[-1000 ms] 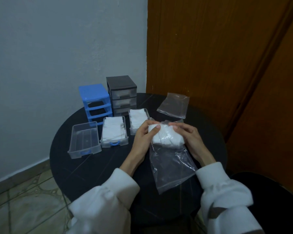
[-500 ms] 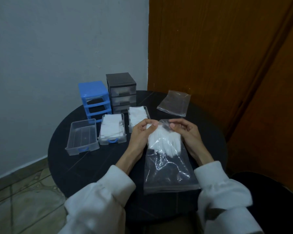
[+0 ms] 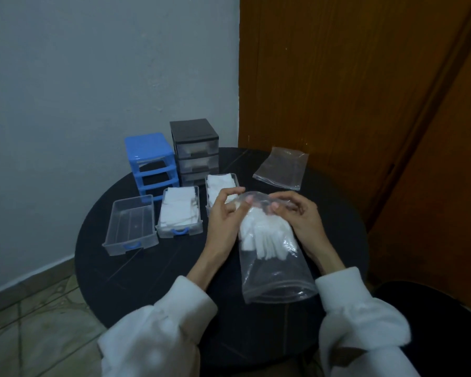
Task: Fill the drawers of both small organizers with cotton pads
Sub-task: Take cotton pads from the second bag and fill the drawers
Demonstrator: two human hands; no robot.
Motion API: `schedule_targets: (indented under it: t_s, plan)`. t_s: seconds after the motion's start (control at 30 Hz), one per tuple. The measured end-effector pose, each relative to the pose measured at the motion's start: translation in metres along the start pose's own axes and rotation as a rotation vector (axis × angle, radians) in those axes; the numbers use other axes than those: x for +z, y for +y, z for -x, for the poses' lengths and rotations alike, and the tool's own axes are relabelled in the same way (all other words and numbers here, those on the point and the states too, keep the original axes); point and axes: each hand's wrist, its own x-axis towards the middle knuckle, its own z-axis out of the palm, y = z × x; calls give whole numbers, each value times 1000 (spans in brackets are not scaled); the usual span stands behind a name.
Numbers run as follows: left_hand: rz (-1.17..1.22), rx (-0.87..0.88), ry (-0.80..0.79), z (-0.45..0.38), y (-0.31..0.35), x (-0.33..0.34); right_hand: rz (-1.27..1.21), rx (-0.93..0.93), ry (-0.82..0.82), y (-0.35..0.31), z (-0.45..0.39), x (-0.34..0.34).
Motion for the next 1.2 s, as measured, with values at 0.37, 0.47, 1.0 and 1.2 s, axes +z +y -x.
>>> schedule_targets:
  t_s: [0.37, 0.47, 1.0, 1.2]
  plan:
    - [28, 62, 55, -1, -4, -7, -114, 29, -108, 0, 1, 2]
    - [-8, 98, 52, -2, -3, -8, -120, 46, -181, -1, 3, 4]
    - [-216, 181, 86, -4, -8, -13, 25, -98, -99, 3, 1, 2]
    - [-264, 184, 66, -6, -12, -15, 69, -89, -66, 5, -3, 3]
